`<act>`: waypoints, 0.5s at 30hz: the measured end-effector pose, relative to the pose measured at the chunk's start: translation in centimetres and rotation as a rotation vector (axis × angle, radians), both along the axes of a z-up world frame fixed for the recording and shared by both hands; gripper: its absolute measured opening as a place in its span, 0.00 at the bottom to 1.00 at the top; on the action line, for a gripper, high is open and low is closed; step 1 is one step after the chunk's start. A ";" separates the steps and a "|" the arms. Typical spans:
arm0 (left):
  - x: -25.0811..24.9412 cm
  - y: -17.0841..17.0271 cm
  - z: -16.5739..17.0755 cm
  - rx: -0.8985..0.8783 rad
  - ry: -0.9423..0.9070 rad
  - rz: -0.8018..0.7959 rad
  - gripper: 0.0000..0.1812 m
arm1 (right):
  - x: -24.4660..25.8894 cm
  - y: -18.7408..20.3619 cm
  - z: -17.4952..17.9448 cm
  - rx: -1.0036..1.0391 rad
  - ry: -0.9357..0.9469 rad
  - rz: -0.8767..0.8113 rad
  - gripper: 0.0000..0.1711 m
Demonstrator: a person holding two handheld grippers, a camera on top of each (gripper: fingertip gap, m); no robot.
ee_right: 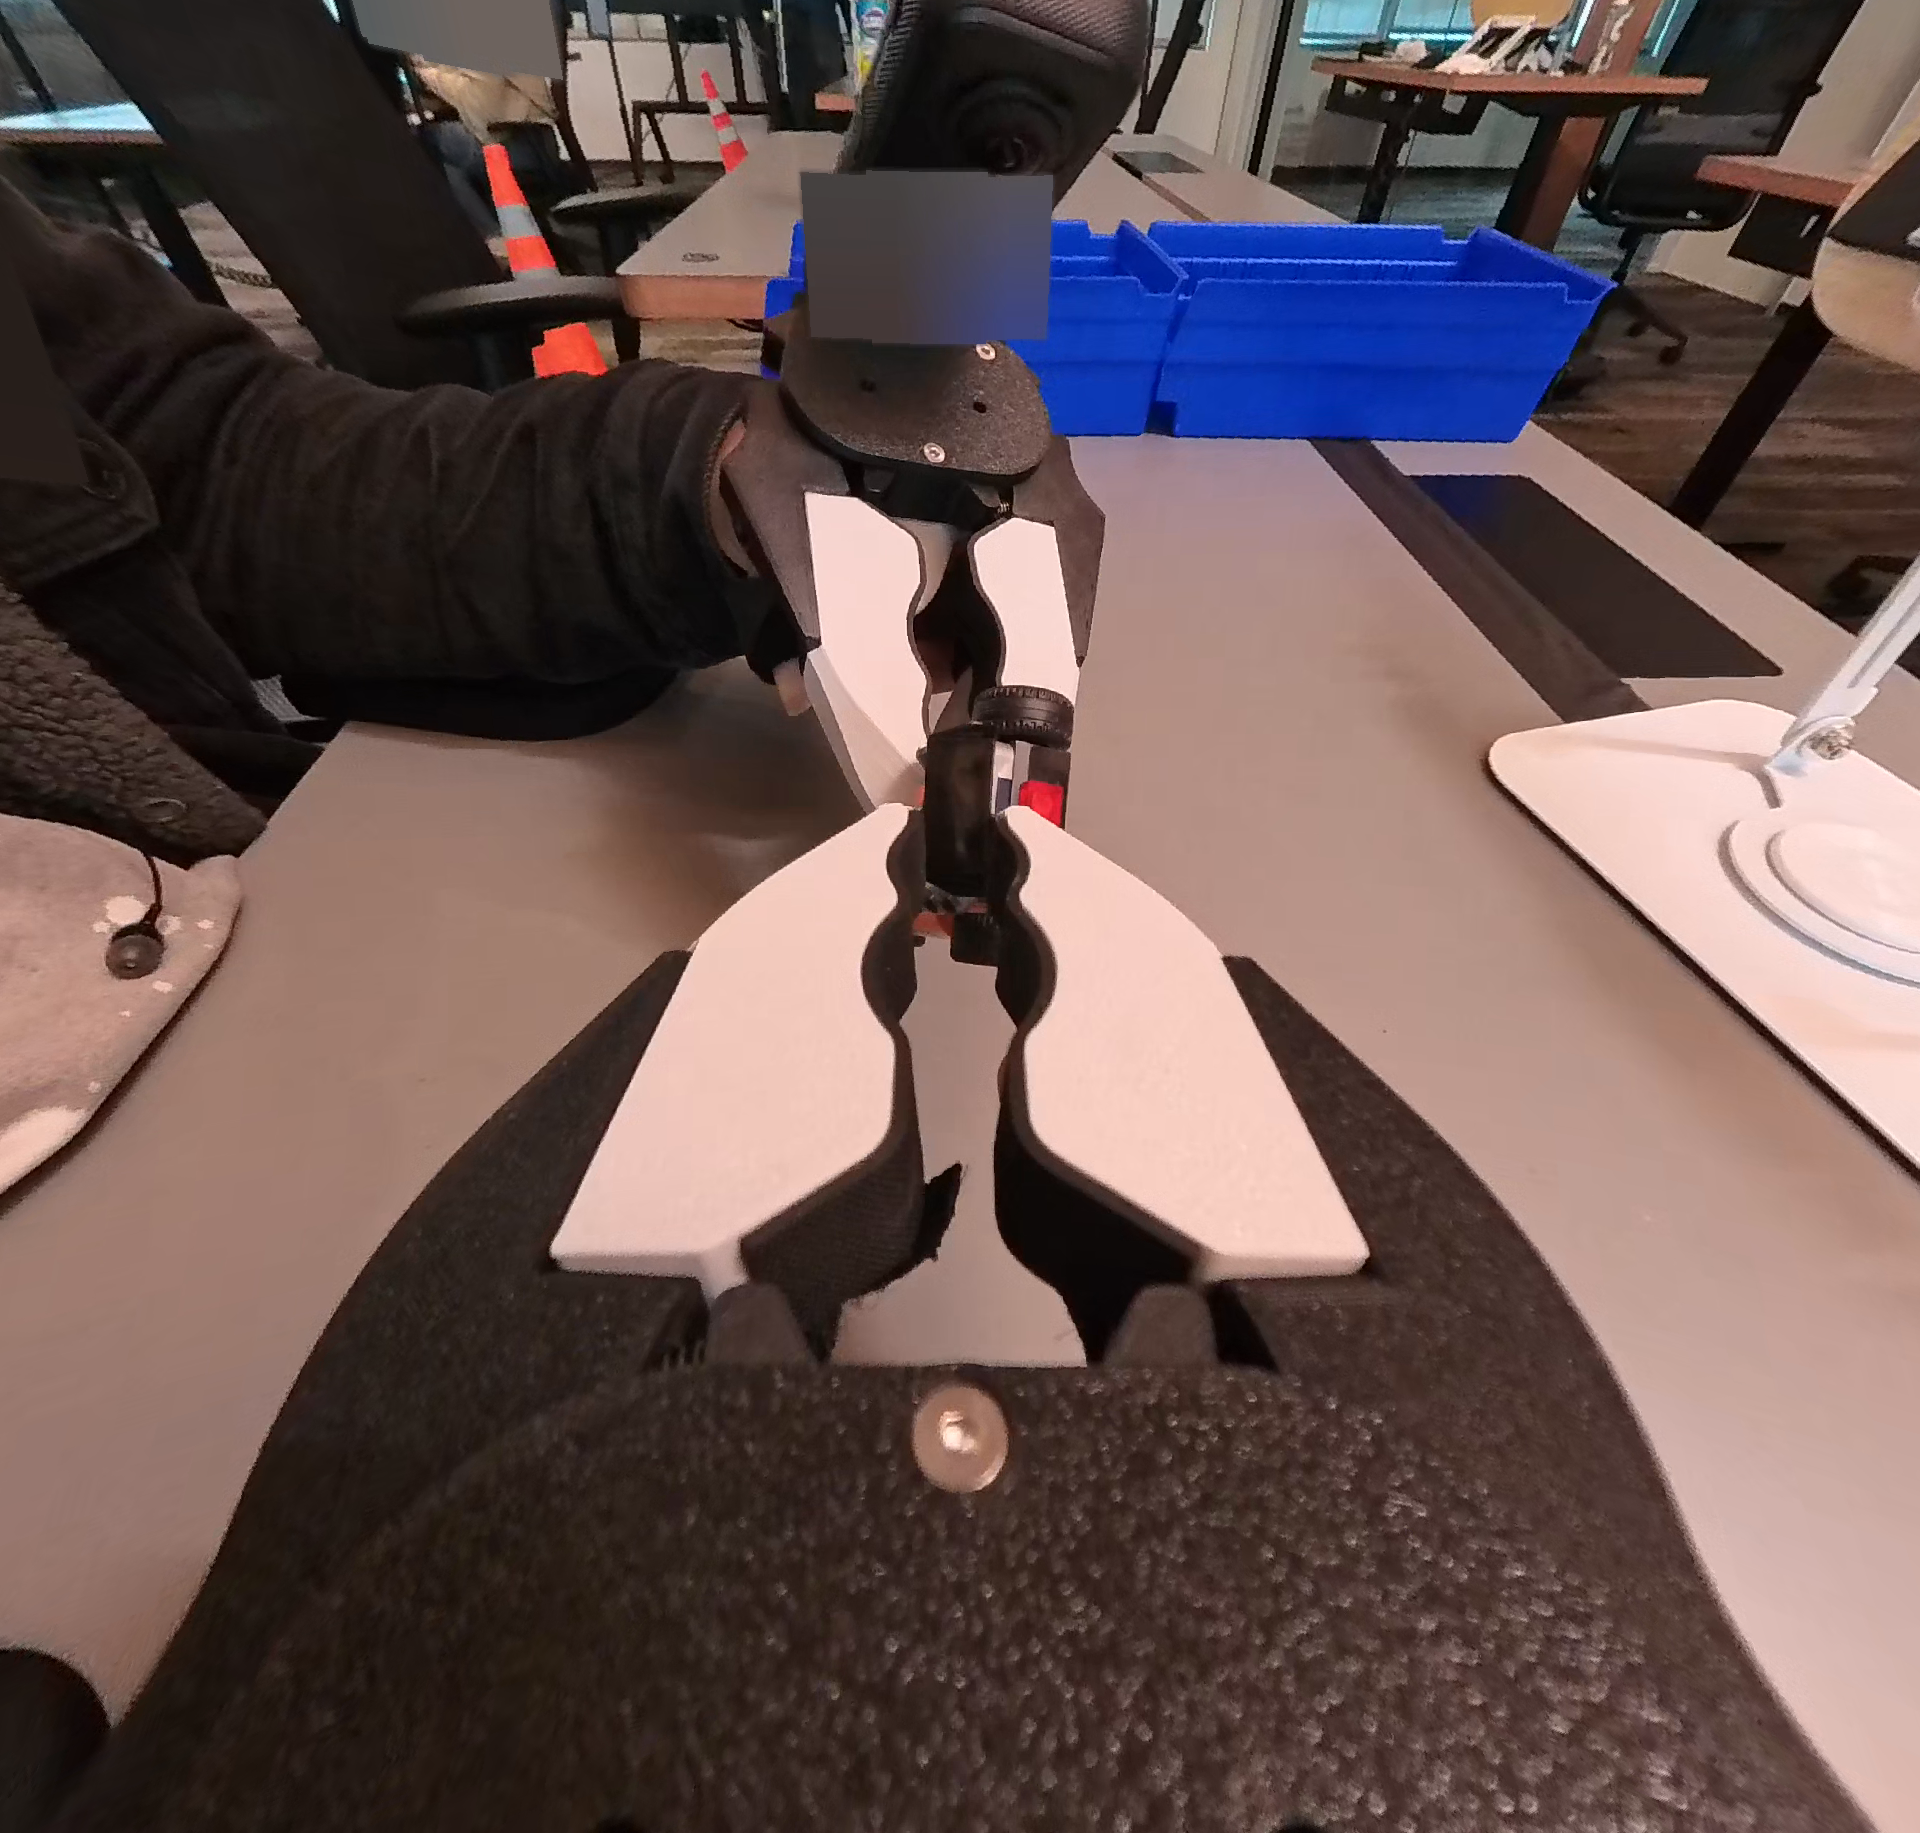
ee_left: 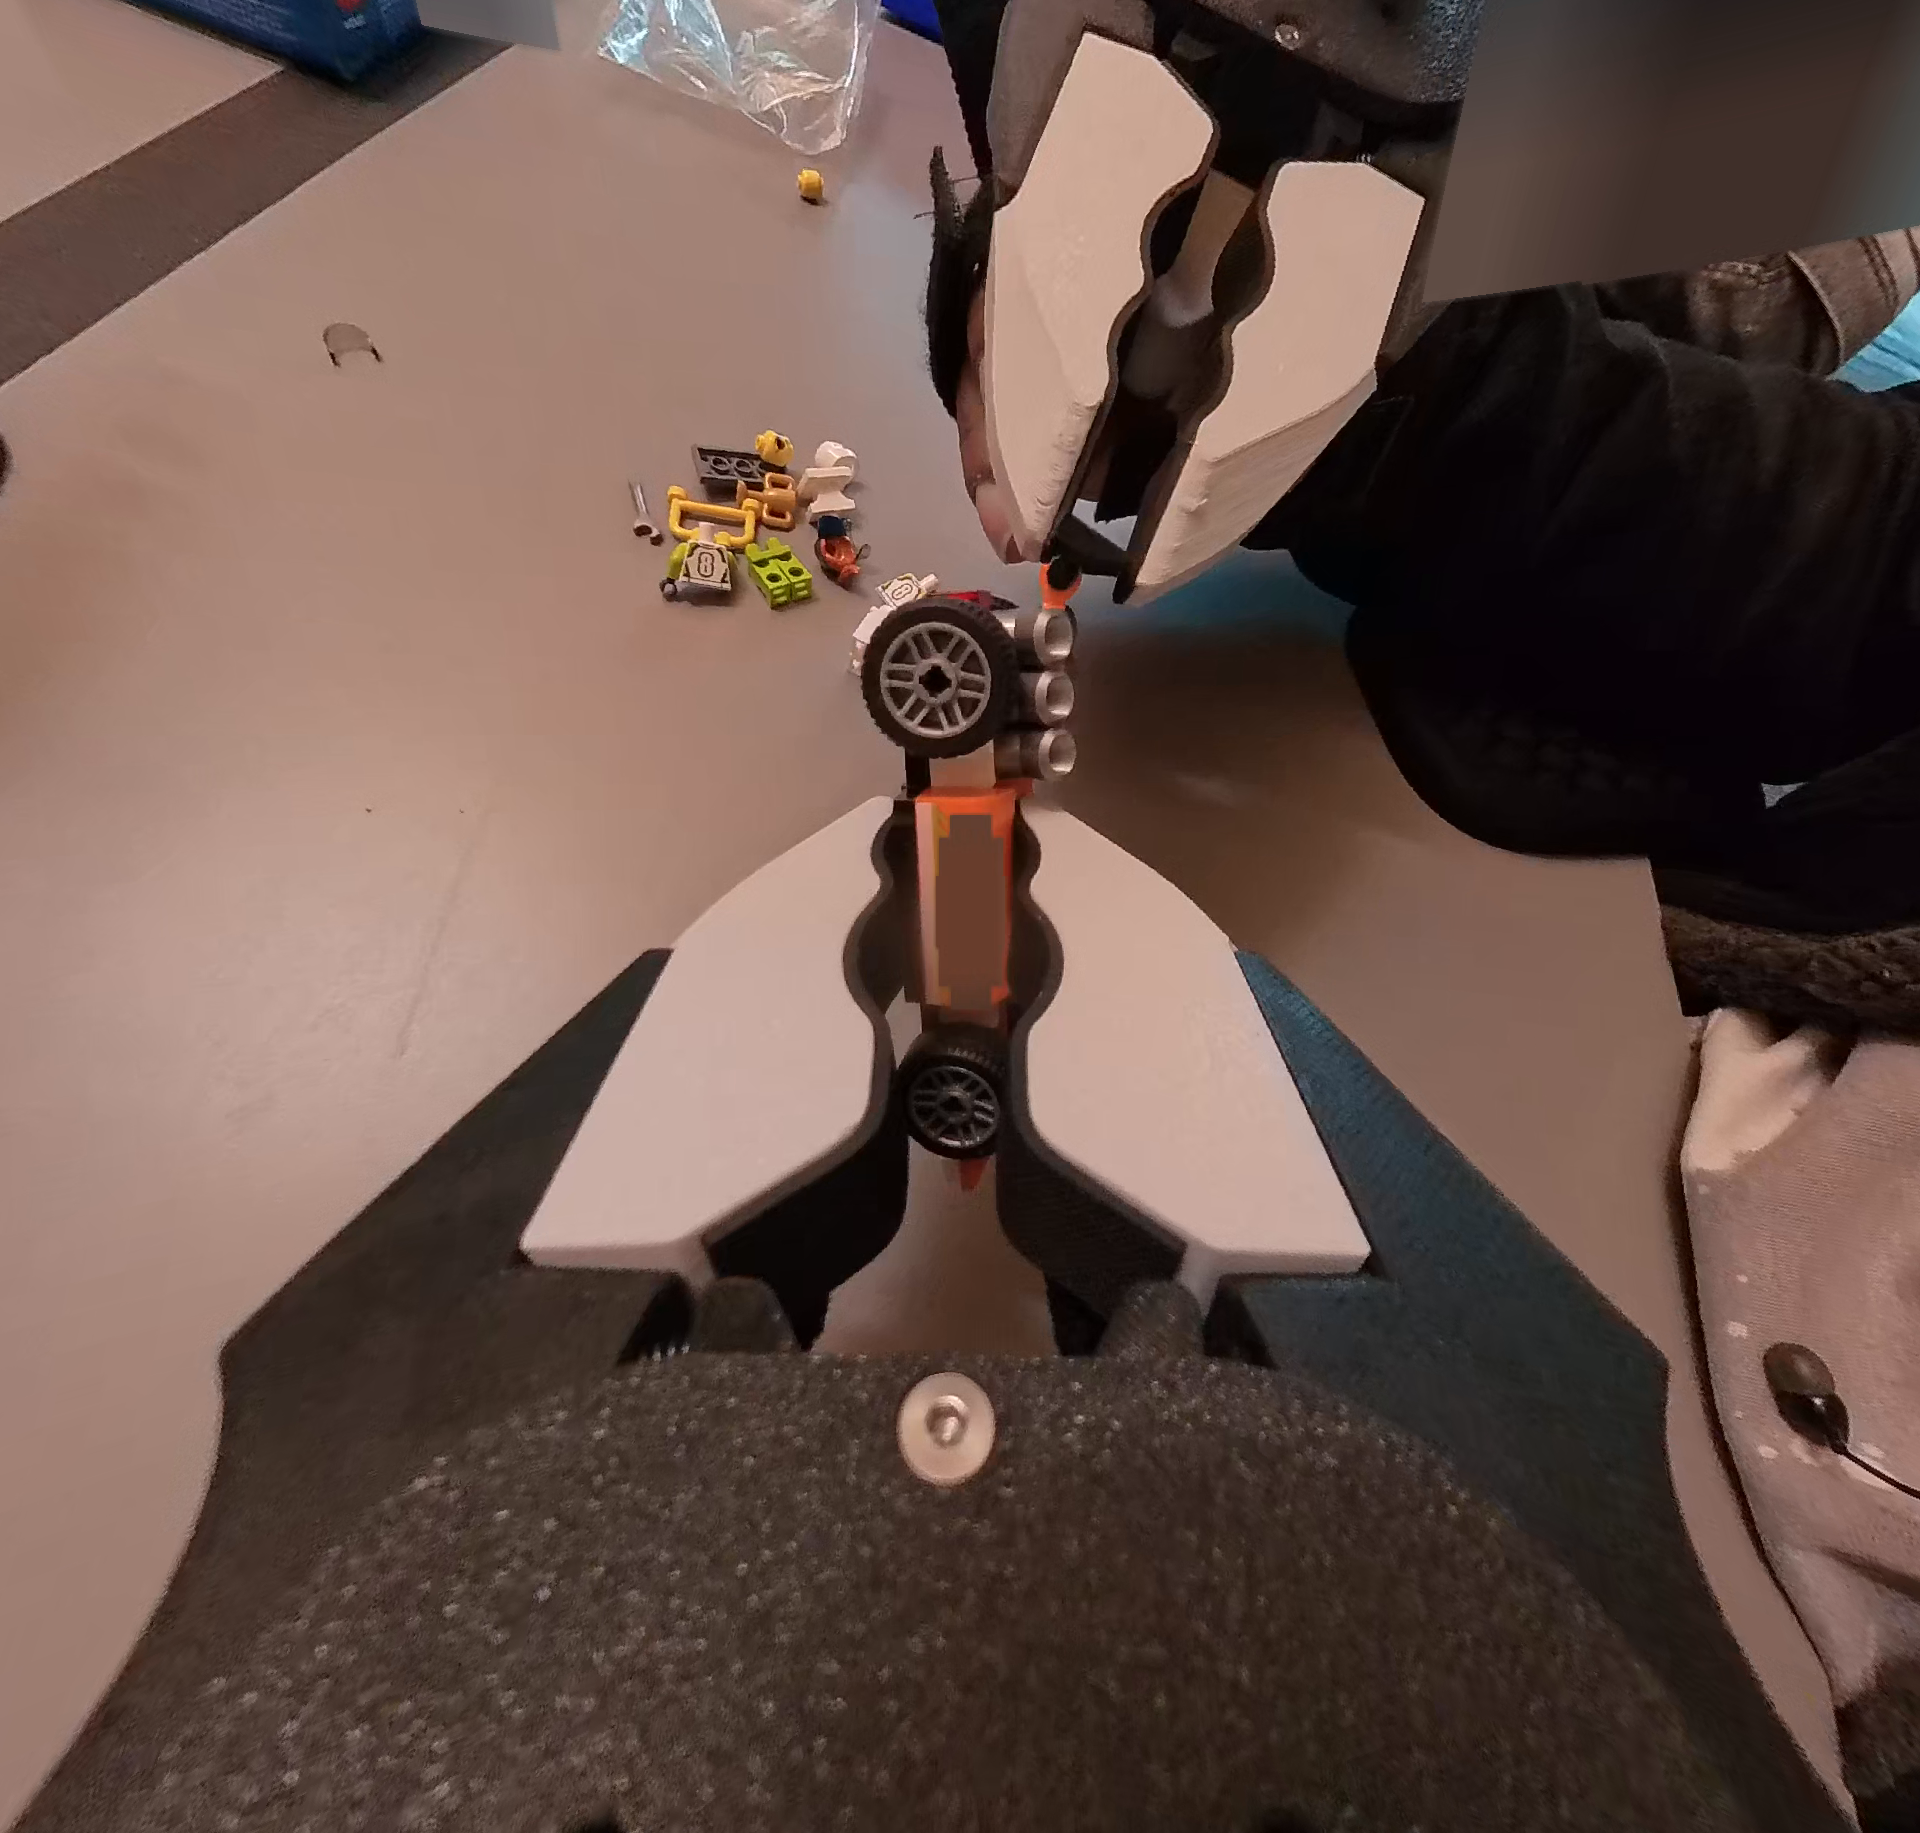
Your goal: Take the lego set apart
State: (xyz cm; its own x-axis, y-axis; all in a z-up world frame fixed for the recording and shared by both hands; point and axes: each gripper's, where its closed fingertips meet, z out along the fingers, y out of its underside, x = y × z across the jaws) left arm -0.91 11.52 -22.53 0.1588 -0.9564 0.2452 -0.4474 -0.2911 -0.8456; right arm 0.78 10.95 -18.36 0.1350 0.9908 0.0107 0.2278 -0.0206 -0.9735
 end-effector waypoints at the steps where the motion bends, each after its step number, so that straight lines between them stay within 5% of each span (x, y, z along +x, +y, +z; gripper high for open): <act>1: 0.0 0.0 0.1 -0.001 -0.003 -0.001 0.09 | 0.0 0.0 0.0 -0.001 0.004 0.002 0.06; 4: -2.4 2.0 -1.8 0.042 0.116 0.089 0.09 | 1.4 0.4 1.9 -0.008 0.112 -0.020 0.06; 6: -3.9 2.0 -0.3 -0.049 -0.008 0.091 0.09 | 5.0 1.0 4.6 -0.007 0.224 -0.068 0.06; 8: -2.0 0.9 1.8 0.060 -0.013 0.029 0.09 | 4.0 1.0 2.3 0.016 0.115 -0.089 0.07; 15: -1.8 1.4 0.3 0.019 0.003 0.064 0.09 | 2.6 1.2 1.4 -0.051 0.148 -0.049 0.07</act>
